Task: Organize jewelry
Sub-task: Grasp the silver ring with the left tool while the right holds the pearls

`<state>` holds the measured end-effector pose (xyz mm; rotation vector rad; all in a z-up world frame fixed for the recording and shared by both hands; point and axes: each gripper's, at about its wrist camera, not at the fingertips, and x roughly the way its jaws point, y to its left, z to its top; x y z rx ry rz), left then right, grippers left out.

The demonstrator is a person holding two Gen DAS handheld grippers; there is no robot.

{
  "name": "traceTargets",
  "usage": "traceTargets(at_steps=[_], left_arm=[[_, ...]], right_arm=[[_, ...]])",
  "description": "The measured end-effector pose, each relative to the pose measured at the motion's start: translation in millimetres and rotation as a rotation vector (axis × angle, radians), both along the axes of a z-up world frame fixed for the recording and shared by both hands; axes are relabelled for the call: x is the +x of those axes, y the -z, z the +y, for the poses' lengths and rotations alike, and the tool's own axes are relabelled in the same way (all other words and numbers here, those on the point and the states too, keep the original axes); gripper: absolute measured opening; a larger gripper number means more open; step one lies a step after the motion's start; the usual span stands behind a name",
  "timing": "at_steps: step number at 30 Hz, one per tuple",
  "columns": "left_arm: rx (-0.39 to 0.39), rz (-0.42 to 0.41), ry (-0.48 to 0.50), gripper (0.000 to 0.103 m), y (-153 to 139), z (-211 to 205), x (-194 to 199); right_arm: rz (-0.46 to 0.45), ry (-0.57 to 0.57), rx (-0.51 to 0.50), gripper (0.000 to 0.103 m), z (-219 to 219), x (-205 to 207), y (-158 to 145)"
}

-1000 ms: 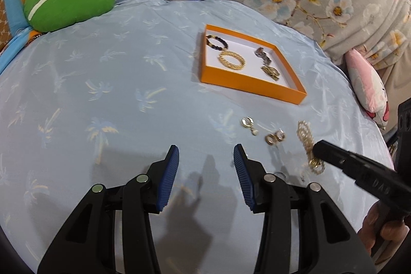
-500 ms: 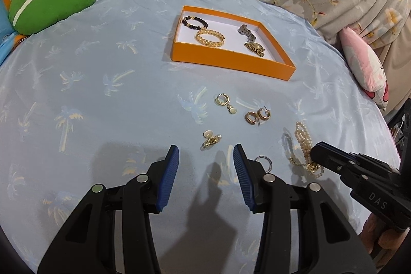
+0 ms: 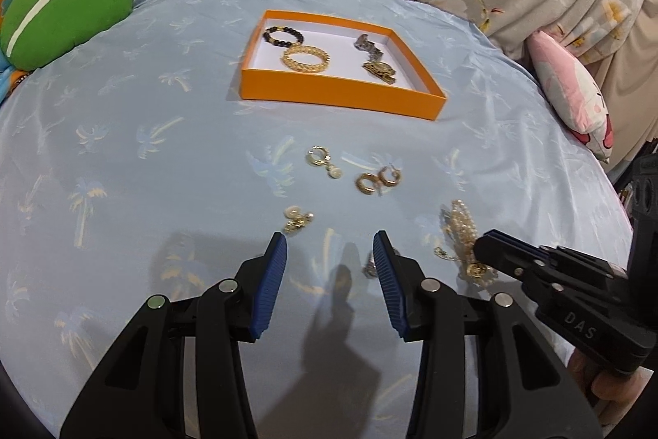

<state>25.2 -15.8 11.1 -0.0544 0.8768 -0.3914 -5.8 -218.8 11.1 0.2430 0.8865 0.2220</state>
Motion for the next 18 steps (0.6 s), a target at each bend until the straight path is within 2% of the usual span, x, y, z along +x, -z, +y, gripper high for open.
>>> traceTargets(at_steps=[10,12,14,18], left_arm=[[0.018,0.019,0.071,0.040,8,-32,-7],[0.012,0.042,0.073,0.029,13,-33,-4],[0.018,0.032,0.068,0.027,14,-33,-4],[0.010,0.032,0.060,0.014,15,-31,-3]], right_arm=[[-0.003,0.012,0.007,0.008,-5,-2,1],[-0.003,0.016,0.010,0.008,-7,-2,1],[-0.002,0.019,0.013,0.008,-9,-3,2],[-0.001,0.022,0.018,0.008,-12,-3,2]])
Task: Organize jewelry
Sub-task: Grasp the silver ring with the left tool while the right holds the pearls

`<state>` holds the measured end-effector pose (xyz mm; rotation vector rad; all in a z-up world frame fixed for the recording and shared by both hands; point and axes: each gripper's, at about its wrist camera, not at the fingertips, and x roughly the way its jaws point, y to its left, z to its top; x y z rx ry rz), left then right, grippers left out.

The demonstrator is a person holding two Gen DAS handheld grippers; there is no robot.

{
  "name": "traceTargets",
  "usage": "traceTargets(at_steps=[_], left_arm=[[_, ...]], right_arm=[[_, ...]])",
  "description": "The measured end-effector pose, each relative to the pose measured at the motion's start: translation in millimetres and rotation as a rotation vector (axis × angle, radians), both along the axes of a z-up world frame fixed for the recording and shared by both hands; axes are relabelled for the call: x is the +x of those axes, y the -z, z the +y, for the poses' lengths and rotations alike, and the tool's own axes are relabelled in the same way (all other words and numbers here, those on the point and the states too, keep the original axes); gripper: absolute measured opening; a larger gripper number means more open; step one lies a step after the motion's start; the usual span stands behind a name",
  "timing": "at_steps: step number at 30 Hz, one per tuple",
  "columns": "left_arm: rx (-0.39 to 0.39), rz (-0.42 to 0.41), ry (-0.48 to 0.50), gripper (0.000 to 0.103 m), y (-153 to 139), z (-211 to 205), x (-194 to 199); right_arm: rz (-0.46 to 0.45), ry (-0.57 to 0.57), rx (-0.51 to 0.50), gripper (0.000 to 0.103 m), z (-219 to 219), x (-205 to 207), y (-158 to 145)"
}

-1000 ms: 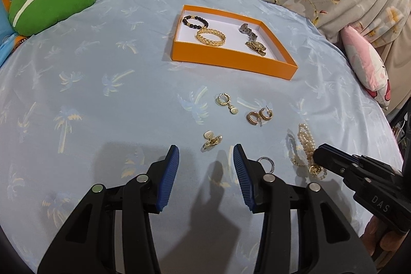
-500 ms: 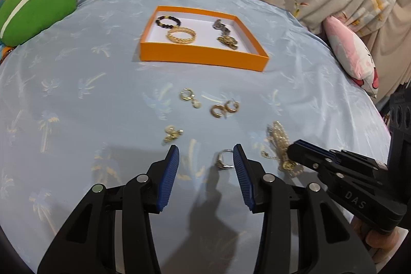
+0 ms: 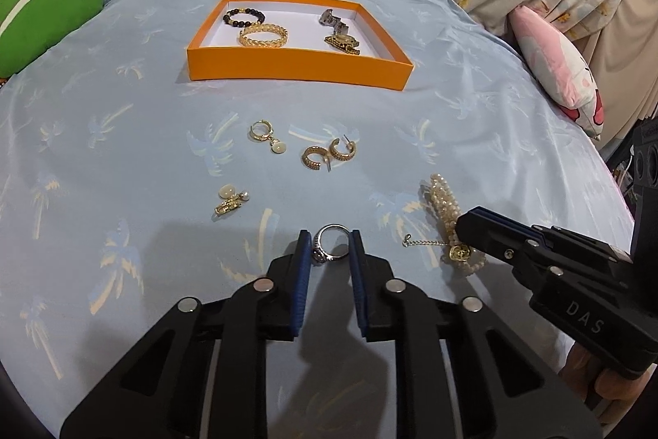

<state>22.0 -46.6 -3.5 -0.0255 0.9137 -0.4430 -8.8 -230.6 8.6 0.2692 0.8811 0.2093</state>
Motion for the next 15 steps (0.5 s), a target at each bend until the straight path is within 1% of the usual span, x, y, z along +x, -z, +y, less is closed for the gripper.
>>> traceTargets(at_steps=[3,7,15], left_arm=[[-0.009,0.005,-0.001,0.007,0.5,1.0,0.9],[0.000,-0.008,0.006,0.006,-1.2,0.1,-0.6],[-0.014,-0.023,0.003,0.006,-8.6,4.2,-1.2]], right_arm=[[0.001,-0.001,0.005,0.008,-0.8,0.1,0.9],[-0.002,-0.001,0.004,0.008,-0.9,-0.1,0.6],[-0.021,0.003,0.009,0.008,-3.4,-0.6,-5.0]])
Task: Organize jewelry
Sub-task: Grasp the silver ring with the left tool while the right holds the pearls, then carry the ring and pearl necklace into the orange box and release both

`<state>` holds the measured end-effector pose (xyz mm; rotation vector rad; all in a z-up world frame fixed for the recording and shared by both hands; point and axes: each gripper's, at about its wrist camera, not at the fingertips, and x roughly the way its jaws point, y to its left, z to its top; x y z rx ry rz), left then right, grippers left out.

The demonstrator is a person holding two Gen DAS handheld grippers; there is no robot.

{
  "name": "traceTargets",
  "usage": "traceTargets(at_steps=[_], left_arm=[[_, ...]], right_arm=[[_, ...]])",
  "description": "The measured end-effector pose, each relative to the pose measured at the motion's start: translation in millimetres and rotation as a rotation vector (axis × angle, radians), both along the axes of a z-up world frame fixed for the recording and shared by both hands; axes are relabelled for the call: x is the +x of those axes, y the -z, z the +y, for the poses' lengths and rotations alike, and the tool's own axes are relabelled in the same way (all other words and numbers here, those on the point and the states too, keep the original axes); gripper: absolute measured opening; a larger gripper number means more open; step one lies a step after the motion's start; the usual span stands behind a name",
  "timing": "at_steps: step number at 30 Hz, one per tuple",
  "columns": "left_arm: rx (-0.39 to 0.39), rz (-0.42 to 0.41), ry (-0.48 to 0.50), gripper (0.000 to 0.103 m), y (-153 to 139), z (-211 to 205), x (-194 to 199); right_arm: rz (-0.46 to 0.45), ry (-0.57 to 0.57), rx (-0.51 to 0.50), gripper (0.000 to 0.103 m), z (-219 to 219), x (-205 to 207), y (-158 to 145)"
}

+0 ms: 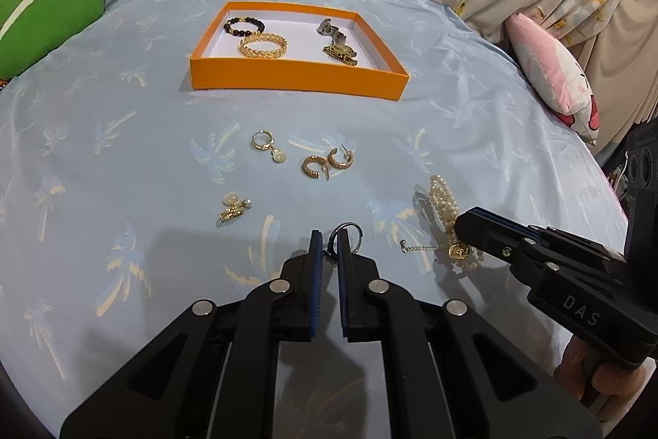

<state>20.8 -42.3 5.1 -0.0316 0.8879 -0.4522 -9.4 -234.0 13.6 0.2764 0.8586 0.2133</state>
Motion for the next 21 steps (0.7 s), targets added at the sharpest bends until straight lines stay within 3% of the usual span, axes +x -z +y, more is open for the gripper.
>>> traceTargets(at_steps=[21], left_arm=[[-0.053,-0.082,-0.022,0.006,-49,15,10]], right_arm=[[-0.134,-0.002,0.017,0.008,-4,9,-55]])
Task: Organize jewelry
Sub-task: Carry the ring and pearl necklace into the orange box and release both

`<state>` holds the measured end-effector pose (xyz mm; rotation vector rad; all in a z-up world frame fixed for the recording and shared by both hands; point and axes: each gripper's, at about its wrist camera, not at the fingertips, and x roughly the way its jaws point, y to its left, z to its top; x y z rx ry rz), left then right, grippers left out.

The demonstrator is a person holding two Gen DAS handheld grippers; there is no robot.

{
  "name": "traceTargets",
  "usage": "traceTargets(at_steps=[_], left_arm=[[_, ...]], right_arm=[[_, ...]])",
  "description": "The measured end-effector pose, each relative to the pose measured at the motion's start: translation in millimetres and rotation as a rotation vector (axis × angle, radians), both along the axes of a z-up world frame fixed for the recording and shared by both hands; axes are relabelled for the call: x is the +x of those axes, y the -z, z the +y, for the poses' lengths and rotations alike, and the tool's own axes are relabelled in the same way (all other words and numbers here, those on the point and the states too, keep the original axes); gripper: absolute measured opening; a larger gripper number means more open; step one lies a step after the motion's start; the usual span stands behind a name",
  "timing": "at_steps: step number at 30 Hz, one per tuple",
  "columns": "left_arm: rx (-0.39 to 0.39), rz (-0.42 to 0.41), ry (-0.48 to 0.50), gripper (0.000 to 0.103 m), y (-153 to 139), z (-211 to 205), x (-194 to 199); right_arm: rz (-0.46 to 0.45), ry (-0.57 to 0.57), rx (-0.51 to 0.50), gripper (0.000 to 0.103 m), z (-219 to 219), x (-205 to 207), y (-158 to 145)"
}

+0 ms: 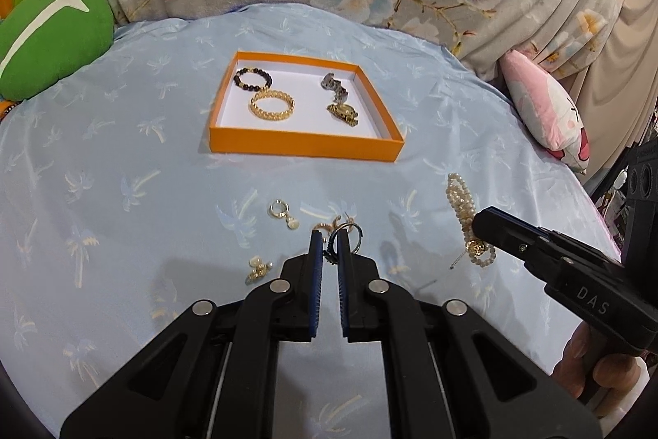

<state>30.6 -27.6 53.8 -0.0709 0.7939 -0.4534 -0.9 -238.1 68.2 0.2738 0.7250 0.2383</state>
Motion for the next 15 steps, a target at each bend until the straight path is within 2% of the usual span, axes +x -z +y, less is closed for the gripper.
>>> traceTargets(at_steps=[6,15], left_arm=[[0.001,-0.047,-0.017,0.006,-16,3,18],[0.005,-0.115,-0.060,0.006,-35,5,78]], right_arm=[[-0.039,0.004,0.001,0.008,-2,26,-15],[-0.066,0.019,-0.002,0.008,-4,95,-25]])
